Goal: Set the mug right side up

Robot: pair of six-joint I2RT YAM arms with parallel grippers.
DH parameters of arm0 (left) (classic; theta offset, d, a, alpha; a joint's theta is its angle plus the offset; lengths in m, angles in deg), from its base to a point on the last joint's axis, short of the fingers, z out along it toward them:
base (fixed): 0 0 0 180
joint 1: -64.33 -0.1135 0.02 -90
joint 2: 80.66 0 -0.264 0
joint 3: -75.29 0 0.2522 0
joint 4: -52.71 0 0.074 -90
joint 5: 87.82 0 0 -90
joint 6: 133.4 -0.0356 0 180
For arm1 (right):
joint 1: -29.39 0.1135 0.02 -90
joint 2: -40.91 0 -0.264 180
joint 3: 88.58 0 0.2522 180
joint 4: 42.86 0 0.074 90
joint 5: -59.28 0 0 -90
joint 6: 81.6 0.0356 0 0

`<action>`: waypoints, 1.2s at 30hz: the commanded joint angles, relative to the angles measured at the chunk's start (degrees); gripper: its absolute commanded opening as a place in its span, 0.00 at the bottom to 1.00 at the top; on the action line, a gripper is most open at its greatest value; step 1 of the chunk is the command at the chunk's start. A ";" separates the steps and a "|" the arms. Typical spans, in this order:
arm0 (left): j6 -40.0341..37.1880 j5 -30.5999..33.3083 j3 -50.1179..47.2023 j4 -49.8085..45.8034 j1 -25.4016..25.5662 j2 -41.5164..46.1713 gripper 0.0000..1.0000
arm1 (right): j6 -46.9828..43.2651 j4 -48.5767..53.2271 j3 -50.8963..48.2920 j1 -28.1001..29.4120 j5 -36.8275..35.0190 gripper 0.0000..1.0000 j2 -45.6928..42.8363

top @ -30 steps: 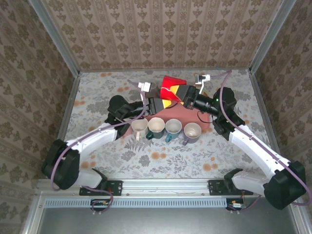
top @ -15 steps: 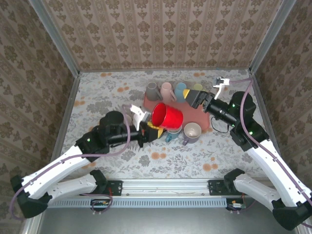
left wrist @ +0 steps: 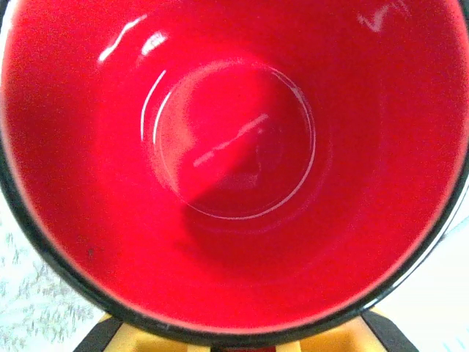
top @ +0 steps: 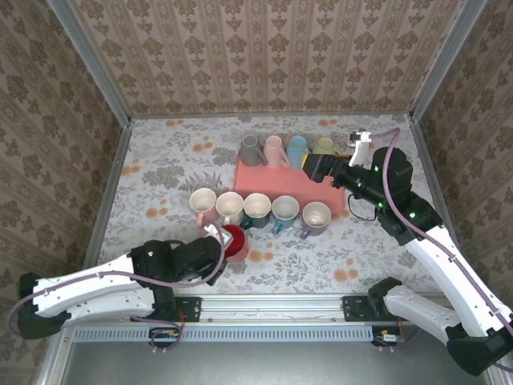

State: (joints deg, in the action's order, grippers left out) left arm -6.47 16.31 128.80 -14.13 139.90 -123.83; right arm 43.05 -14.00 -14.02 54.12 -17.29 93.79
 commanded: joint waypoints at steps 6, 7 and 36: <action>13.86 3.36 -3.38 -4.90 2.74 -0.45 0.00 | -2.49 1.51 1.08 -0.21 -0.05 1.00 1.35; 14.57 3.36 -3.74 -5.03 2.74 -0.77 0.00 | -2.46 1.39 1.08 -0.18 -0.16 1.00 1.43; 16.85 2.07 -11.45 2.66 -9.24 -6.52 0.33 | -1.71 -1.79 -0.50 -0.21 2.31 1.00 4.55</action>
State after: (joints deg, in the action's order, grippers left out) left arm 9.53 18.56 117.91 -8.18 130.61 -131.27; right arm 41.57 -14.29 -14.18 54.12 -15.71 97.86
